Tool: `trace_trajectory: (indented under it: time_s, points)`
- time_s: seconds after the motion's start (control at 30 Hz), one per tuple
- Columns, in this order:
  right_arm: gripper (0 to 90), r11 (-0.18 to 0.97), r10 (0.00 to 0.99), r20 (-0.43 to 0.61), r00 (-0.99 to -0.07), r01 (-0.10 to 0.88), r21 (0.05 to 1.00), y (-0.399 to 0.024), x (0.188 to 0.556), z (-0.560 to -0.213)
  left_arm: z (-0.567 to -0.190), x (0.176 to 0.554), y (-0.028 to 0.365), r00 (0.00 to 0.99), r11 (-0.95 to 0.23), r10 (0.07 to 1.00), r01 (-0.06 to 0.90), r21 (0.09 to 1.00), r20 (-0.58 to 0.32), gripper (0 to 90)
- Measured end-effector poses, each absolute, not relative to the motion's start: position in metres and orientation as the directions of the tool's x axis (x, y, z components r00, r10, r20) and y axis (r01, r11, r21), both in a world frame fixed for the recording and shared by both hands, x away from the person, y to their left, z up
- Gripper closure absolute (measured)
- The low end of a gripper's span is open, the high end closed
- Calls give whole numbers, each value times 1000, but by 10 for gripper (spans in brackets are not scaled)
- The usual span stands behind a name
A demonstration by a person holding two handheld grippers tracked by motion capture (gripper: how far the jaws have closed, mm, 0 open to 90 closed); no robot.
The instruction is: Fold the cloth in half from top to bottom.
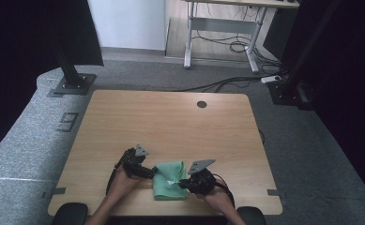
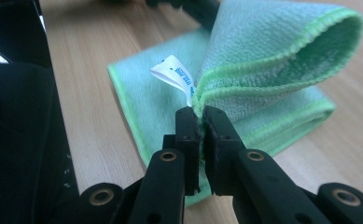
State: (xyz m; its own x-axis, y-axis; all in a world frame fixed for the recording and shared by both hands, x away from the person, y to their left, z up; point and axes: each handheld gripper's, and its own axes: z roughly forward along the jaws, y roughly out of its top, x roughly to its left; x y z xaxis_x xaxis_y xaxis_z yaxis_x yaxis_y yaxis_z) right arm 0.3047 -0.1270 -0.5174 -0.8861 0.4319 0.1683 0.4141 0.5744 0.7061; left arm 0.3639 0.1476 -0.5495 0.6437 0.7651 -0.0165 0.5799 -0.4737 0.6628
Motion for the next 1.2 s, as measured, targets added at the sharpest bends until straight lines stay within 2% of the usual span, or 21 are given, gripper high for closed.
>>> trace_trajectory:
  time_s: [0.43,0.73,0.97,1.2]
  points:
    - [838,595,456,160,-876,433,678,-122,303,-535,-549,369,147,646,-475,763,579,663,-17,0]
    - [840,582,498,124,-858,437,685,-121,321,-536,-549,399,145,647,-476,763,578,663,-15,0]
    - [839,526,560,147,-816,487,698,-126,346,-538,-549,425,142,633,-465,774,586,663,-17,0]
    - [839,507,581,143,-801,494,707,-126,350,-540,-548,431,141,660,-487,751,575,657,-20,0]
